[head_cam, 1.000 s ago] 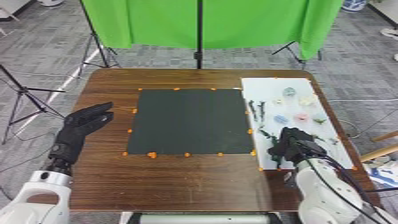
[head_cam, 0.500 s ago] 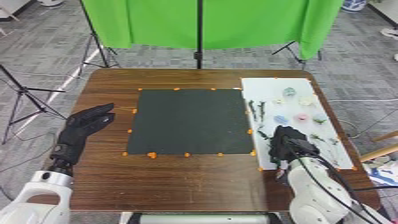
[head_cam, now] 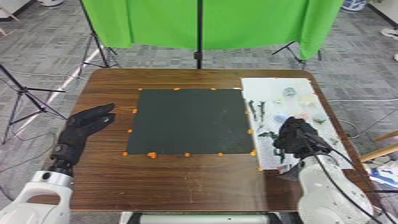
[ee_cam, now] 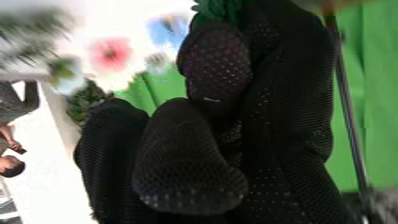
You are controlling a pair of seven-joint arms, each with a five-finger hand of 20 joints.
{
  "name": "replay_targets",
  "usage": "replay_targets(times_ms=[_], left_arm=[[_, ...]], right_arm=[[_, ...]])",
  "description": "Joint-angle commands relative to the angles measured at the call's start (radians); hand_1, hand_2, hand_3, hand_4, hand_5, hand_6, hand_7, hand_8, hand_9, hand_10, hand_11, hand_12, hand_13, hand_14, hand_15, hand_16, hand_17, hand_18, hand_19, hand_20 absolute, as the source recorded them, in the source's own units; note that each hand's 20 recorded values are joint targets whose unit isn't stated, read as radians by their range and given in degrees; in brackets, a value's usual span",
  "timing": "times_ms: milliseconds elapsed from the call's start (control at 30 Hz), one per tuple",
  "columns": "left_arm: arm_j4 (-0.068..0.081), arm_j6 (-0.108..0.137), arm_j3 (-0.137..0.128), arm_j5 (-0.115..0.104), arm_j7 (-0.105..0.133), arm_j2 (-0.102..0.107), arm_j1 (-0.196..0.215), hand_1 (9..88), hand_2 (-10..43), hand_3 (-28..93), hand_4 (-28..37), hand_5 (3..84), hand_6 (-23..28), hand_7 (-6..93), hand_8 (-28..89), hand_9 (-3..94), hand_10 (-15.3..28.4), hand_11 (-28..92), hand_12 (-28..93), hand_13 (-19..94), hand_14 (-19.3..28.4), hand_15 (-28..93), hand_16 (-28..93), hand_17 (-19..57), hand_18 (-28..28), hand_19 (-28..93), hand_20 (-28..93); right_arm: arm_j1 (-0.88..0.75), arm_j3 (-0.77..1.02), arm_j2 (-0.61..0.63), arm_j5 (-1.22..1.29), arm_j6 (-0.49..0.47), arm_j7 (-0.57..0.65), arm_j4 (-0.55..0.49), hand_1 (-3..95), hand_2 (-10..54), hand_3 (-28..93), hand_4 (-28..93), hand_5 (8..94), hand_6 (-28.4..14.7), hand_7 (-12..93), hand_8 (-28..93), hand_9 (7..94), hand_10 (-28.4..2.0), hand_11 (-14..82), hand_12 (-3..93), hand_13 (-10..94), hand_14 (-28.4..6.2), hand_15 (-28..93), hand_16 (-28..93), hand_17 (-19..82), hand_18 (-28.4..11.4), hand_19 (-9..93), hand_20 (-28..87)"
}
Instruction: Arrange flowers
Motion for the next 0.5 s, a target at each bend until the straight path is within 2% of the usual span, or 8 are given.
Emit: replay_targets(times_ms=[33, 100, 167, 267, 333, 367, 433, 500], left_arm=[[0.038, 0.044, -0.008, -0.053, 0.013, 0.067, 0.009, 33.1, -2.4, 61, -16.5, 47.2, 5.5, 9.9, -5, 45.5, 14.9, 18, 11, 36, 18.8, 19, -1, 8.9, 11.7, 8, 17], [0.066, 0.096, -0.008, -0.100, 0.037, 0.107, 0.008, 31.8, -1.2, 62, -16.9, 47.5, 5.5, 10.1, -5, 45.7, 15.1, 18, 11, 36, 18.9, 19, -1, 8.9, 11.8, 8, 17], [0.100, 0.153, -0.003, -0.165, 0.076, 0.147, 0.007, 30.1, 1.0, 62, -19.0, 47.7, 5.4, 10.2, -6, 46.0, 15.2, 18, 11, 37, 18.9, 19, -1, 9.0, 11.9, 8, 17], [0.162, 0.239, 0.021, -0.253, 0.139, 0.191, -0.010, 27.8, 10.4, 66, -25.5, 49.4, 4.7, 10.9, -6, 47.9, 15.0, 18, 10, 37, 18.4, 18, -2, 9.7, 11.7, 8, 17], [0.193, 0.285, 0.032, -0.263, 0.159, 0.208, -0.019, 26.4, 15.1, 66, -27.1, 50.0, 4.4, 11.1, -6, 48.8, 15.1, 19, 10, 38, 17.9, 18, -2, 10.1, 11.5, 8, 17], [0.210, 0.294, 0.036, -0.269, 0.166, 0.213, -0.027, 25.9, 16.7, 66, -27.3, 50.1, 4.2, 11.3, -6, 48.9, 15.1, 19, 10, 38, 17.8, 18, -2, 10.2, 11.5, 8, 17], [0.231, 0.331, 0.052, -0.301, 0.188, 0.225, -0.035, 25.4, 19.1, 66, -27.9, 50.3, 3.9, 11.9, -7, 49.4, 15.2, 19, 10, 38, 17.6, 18, -2, 10.4, 11.4, 7, 17], [0.240, 0.342, 0.058, -0.302, 0.189, 0.231, -0.034, 25.0, 20.6, 66, -28.1, 50.5, 3.9, 12.1, -7, 49.9, 15.2, 19, 10, 38, 17.5, 18, -2, 10.6, 11.3, 7, 17]], right_arm=[[0.112, -0.044, -0.030, 0.074, 0.092, -0.052, -0.014, 86.8, -9.5, -28, 68, 81.5, -4.0, 31, 26, 91.1, -11.4, 42.8, 34.8, 94, 1.2, 69, 23, 77, -6.5, 93, 48], [0.177, -0.094, -0.056, 0.093, 0.113, -0.060, 0.002, 86.9, -9.5, -28, 68, 81.5, -4.1, 31, 26, 91.1, -11.4, 43.0, 34.5, 94, 1.3, 69, 23, 77, -6.4, 93, 48], [0.263, -0.161, -0.087, 0.110, 0.129, -0.060, 0.028, 86.9, -9.5, -28, 68, 81.5, -4.2, 31, 26, 91.1, -11.4, 43.1, 34.2, 94, 1.3, 70, 23, 77, -6.4, 93, 48], [0.385, -0.251, -0.142, 0.157, 0.157, -0.076, 0.066, 86.9, -9.5, -28, 68, 81.4, -4.2, 31, 25, 91.1, -11.5, 43.4, 34.0, 94, 1.3, 70, 23, 78, -6.4, 93, 48], [0.466, -0.317, -0.173, 0.201, 0.173, -0.093, 0.097, 86.9, -9.5, -28, 68, 81.3, -4.2, 32, 25, 91.0, -11.5, 43.5, 33.8, 94, 1.4, 70, 23, 78, -6.3, 93, 48], [0.507, -0.353, -0.188, 0.213, 0.179, -0.098, 0.119, 87.0, -9.5, -28, 68, 81.3, -4.2, 32, 25, 91.1, -11.5, 43.6, 33.6, 94, 1.4, 70, 23, 78, -6.3, 93, 48], [0.569, -0.404, -0.230, 0.250, 0.183, -0.114, 0.162, 86.9, -9.5, -28, 69, 81.3, -4.2, 32, 25, 91.1, -11.6, 43.8, 33.3, 94, 1.4, 70, 23, 78, -6.3, 93, 48], [0.633, -0.468, -0.258, 0.282, 0.202, -0.121, 0.203, 86.9, -9.5, -28, 69, 81.2, -4.2, 32, 25, 91.1, -11.6, 43.9, 33.0, 94, 1.4, 70, 23, 78, -6.3, 93, 48]])
